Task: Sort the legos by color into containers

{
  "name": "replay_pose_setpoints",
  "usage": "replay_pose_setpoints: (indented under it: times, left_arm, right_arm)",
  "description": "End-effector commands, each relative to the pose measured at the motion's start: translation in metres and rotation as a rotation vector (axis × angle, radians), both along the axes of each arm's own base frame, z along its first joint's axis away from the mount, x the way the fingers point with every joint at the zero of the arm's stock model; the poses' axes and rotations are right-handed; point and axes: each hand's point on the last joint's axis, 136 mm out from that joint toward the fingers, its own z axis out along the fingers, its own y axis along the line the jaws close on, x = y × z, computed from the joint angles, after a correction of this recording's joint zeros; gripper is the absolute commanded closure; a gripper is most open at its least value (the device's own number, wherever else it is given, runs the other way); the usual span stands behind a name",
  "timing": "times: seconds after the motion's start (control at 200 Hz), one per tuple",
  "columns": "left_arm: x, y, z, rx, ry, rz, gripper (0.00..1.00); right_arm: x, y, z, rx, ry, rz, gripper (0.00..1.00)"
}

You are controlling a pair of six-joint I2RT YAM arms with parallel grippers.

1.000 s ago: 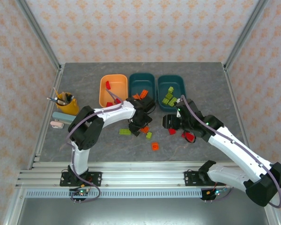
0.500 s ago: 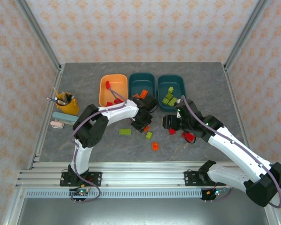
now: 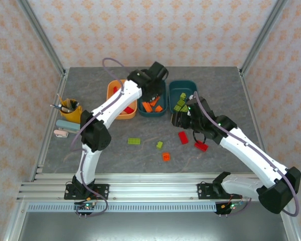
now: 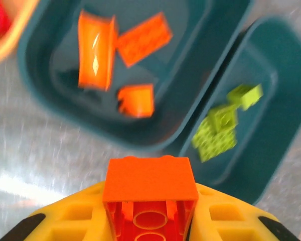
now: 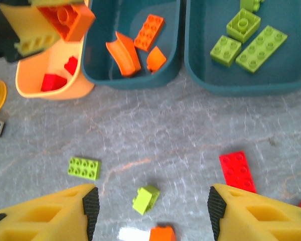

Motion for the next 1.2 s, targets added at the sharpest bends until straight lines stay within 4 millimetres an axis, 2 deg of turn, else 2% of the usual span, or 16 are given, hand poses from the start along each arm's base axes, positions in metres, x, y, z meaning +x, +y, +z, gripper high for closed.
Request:
replay_pose_setpoints:
  times: [0.0, 0.12, 0.215, 0.385, 0.666, 0.921, 1.061, 1.191]
  left_arm:
    - [0.025, 0.034, -0.038, 0.194, 0.055, -0.049, 0.72]
    - [0.062, 0.039, -0.052, 0.195, 0.003, -0.053, 0.72]
    - [0.082, 0.041, -0.067, 0.203, -0.029, -0.062, 0.72]
    - [0.101, 0.037, -0.09, 0.227, -0.05, -0.111, 0.7]
    - [0.093, 0.042, -0.124, 0.265, 0.031, -0.113, 0.65]
    - [0.083, 0.047, -0.14, 0.287, 0.093, -0.117, 0.6]
    - [0.079, 0.046, -0.139, 0.284, 0.104, -0.119, 0.54]
    - [0.08, 0.045, -0.122, 0.268, 0.077, -0.112, 0.46]
  right_arm:
    - [0.025, 0.0, 0.02, 0.057, -0.047, -0.075, 0.39]
    - [0.046, 0.002, 0.014, 0.119, -0.005, -0.122, 0.39]
    - [0.06, 0.007, 0.015, 0.191, 0.009, -0.144, 0.39]
    - [0.074, 0.013, 0.016, 0.237, 0.029, -0.16, 0.38]
    - [0.075, 0.014, 0.008, 0.245, 0.051, -0.173, 0.38]
    - [0.074, 0.014, 0.011, 0.24, 0.051, -0.167, 0.38]
    - [0.072, 0.013, 0.012, 0.235, 0.051, -0.159, 0.38]
    - [0.068, 0.011, 0.011, 0.209, 0.052, -0.14, 0.37]
